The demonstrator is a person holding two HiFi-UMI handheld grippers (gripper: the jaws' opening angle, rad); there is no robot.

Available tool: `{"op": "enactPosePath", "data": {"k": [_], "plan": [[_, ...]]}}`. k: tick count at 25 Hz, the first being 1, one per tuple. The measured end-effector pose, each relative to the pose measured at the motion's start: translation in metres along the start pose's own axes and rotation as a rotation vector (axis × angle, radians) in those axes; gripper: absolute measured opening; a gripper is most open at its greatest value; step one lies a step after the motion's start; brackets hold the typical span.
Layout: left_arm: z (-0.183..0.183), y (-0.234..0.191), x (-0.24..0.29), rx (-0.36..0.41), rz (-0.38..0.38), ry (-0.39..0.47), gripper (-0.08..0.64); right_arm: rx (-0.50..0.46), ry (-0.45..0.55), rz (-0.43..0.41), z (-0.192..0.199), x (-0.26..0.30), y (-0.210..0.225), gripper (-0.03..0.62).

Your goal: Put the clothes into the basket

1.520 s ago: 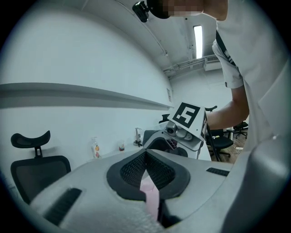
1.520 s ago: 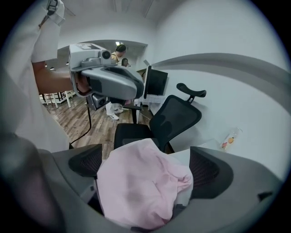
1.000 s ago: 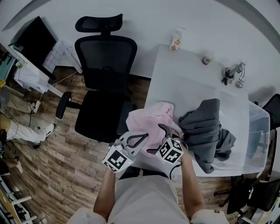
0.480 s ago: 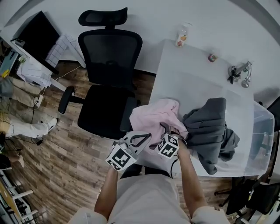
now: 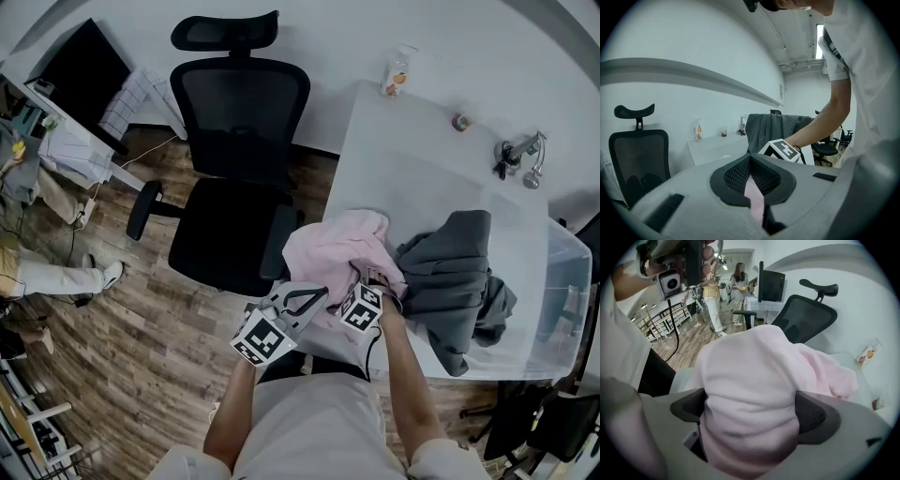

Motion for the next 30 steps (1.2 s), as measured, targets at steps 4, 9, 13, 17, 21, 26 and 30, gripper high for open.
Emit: {"op": "enactPosePath", "data": {"k": [4,9,13,17,21,26,30], "plan": [[0.003,0.002,0.000,-0.005,0.004,-0.004,0.000,-0.009,0.011,0.024,0.005,0.006,-0.002,0.574],[0.004,0.003,-0.001,-0.011,0.008,-0.002,0.000,0.009,0.001,0.010,0.004,0.007,-0.001,0.559],[0.007,0.004,-0.002,-0.011,0.016,-0.002,0.000,0.027,-0.017,0.002,0.004,0.009,-0.002,0.501],[0.010,0.004,-0.007,-0.014,0.018,0.001,0.000,0.050,-0.027,-0.001,0.004,0.009,-0.005,0.435],[0.013,0.005,-0.012,-0.017,0.021,0.007,0.000,0.089,-0.025,0.004,0.003,0.008,-0.007,0.323],[0.016,0.006,-0.018,-0.015,0.045,0.007,0.000,0.134,-0.017,0.038,0.000,0.006,-0.011,0.252],[0.017,0.009,-0.019,-0.006,0.065,0.010,0.000,0.154,-0.004,0.048,0.003,0.004,-0.012,0.252]]}}
Point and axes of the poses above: the fingertips, and each gripper's own axes: x forward along the fingers, y to its right, z out of its underside, the point moved 10 cm from there along -x, backward along the fingers, and after that the axes turned 7 degrees about z, right-handed, at the moved point
